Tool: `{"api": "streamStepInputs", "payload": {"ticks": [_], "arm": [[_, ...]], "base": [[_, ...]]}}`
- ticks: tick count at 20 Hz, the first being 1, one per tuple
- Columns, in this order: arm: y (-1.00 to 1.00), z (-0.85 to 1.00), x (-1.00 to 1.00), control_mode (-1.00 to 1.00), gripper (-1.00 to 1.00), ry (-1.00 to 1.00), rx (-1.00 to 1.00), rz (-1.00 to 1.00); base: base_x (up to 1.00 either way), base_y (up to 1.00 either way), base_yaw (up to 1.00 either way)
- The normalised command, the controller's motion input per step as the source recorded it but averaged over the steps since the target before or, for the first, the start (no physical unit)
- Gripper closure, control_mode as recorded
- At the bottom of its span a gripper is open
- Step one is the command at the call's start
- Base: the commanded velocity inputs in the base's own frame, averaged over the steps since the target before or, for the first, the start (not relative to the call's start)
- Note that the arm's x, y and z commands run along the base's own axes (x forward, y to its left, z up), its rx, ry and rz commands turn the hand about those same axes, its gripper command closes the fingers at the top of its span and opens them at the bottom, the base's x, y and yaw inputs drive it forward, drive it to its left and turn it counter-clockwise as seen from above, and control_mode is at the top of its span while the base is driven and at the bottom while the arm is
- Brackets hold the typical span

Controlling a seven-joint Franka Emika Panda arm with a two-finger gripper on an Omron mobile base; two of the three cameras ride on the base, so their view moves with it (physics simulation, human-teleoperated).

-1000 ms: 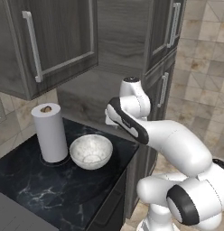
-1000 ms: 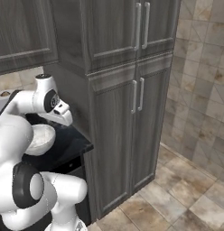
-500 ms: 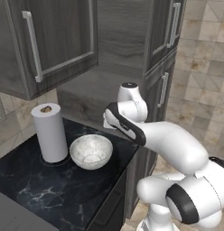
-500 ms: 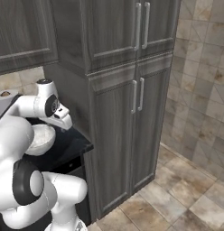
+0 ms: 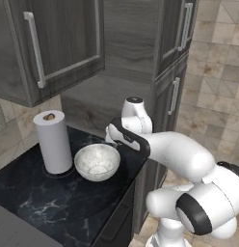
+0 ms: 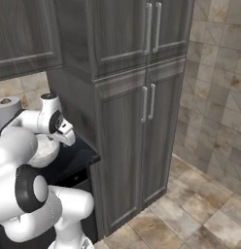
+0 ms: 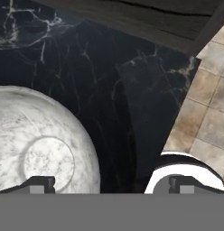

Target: Pick the mug and place it in the sink. Pick the bowl and place it in the open cabinet and then close the cabinet.

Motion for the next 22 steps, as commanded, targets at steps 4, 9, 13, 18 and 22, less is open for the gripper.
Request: {"api": "streamStepInputs", "payload": {"ticks": [4, 9, 13, 18, 22], "arm": [[0.18, -0.14, 0.07, -1.0, -1.0, 0.0, 0.0, 0.0], [0.15, -0.15, 0.07, -1.0, -1.0, 0.0, 0.0, 0.0], [0.06, -0.18, 0.02, -1.0, -1.0, 0.0, 0.02, 0.0], [0.0, -0.17, 0.0, -1.0, -1.0, 0.0, 0.03, 0.0], [0.0, -0.15, 0.0, -1.0, -1.0, 0.0, 0.01, 0.0]], "base": [[0.0, 0.0, 0.0], [0.0, 0.0, 0.0], [0.0, 0.0, 0.0], [0.0, 0.0, 0.0], [0.0, 0.0, 0.0]]}}
